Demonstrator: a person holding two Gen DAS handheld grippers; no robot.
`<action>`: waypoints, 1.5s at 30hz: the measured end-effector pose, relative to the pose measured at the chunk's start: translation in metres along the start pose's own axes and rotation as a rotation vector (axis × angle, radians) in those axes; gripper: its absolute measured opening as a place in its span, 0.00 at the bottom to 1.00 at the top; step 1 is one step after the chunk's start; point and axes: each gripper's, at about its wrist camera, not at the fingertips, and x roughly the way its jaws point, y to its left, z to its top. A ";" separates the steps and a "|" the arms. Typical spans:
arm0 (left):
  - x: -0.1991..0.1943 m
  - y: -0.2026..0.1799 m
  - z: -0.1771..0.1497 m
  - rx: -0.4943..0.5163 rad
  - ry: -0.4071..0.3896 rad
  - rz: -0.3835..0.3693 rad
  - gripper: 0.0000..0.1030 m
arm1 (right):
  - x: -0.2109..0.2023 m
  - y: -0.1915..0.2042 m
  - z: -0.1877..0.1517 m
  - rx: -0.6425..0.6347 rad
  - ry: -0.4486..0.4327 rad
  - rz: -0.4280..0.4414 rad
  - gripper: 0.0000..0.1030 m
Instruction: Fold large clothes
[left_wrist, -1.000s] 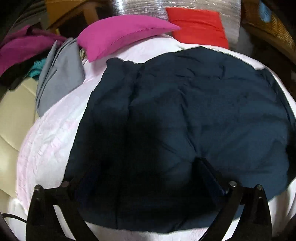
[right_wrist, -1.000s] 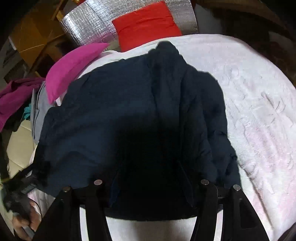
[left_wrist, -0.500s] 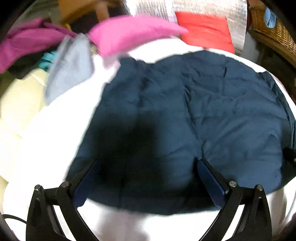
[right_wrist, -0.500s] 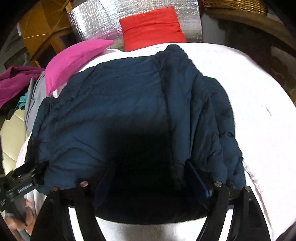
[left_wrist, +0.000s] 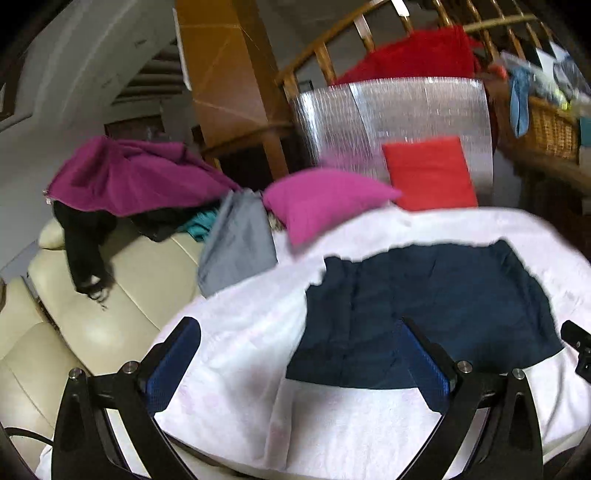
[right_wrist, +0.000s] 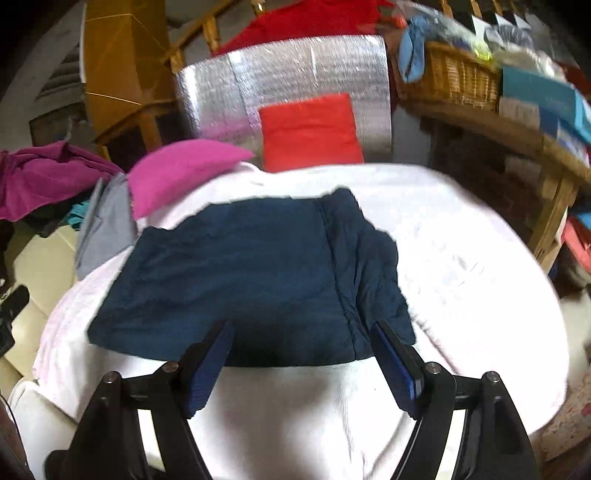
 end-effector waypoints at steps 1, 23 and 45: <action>-0.012 0.002 0.004 -0.007 -0.013 0.001 1.00 | -0.014 0.003 0.004 -0.008 -0.020 -0.003 0.79; -0.152 0.033 0.031 -0.060 -0.174 -0.015 1.00 | -0.216 0.046 -0.016 -0.138 -0.249 -0.022 1.00; -0.183 0.068 0.021 -0.110 -0.227 0.027 1.00 | -0.218 0.047 -0.022 -0.047 -0.227 0.028 1.00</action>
